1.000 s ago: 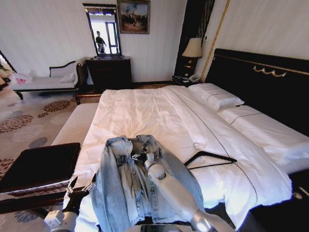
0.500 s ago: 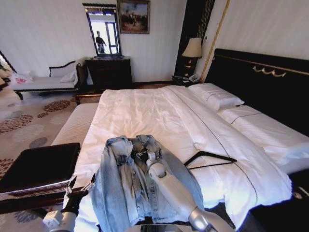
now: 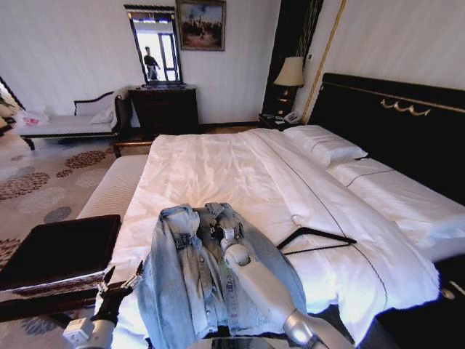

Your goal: Pick up the clothes from the bed and hang them on the clothes hanger.

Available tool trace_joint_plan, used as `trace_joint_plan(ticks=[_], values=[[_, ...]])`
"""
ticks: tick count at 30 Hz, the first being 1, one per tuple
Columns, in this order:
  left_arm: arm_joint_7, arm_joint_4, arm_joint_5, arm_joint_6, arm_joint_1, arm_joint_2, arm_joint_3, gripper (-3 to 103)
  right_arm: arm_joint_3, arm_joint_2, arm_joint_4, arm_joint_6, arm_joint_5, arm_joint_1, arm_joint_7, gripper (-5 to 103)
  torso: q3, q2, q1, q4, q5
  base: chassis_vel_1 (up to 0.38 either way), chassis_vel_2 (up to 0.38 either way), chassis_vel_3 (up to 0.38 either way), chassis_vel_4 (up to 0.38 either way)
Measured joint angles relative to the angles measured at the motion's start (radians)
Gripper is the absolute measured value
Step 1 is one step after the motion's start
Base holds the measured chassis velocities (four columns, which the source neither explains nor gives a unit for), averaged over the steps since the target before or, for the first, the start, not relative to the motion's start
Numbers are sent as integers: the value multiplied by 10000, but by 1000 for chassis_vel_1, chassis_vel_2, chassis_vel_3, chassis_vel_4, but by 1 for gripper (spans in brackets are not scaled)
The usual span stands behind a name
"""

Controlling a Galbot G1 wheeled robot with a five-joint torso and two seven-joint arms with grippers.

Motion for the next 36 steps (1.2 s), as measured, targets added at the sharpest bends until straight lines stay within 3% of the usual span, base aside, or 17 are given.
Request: trace_joint_plan(ticks=[4, 20, 26, 36], values=[[-2, -14, -7, -2, 0, -2, -15, 100, 72, -127, 346, -44, 178, -4, 70, 1, 0, 0, 0, 0, 0, 0, 0, 0, 0], [-1, -129, 68, 21, -9, 17, 35, 100, 704, -1294, 924, -421, 1258, 1032, 129, 0, -1, 0, 0, -1, 1, 0, 0, 0, 0], [7, -165, 130, 35, 0, -20, 69, 100, 1014, -1207, 347, -555, 1768, 1187, -4, 0, 0, 0, 0, 0, 2, 0, 0, 0, 0], [35, -202, 146, 60, 23, 7, 69, 100, 1278, -1189, -756, -462, 1681, 1522, -144, 0, 0, 0, 0, 0, 1, 0, 0, 0, 0]])
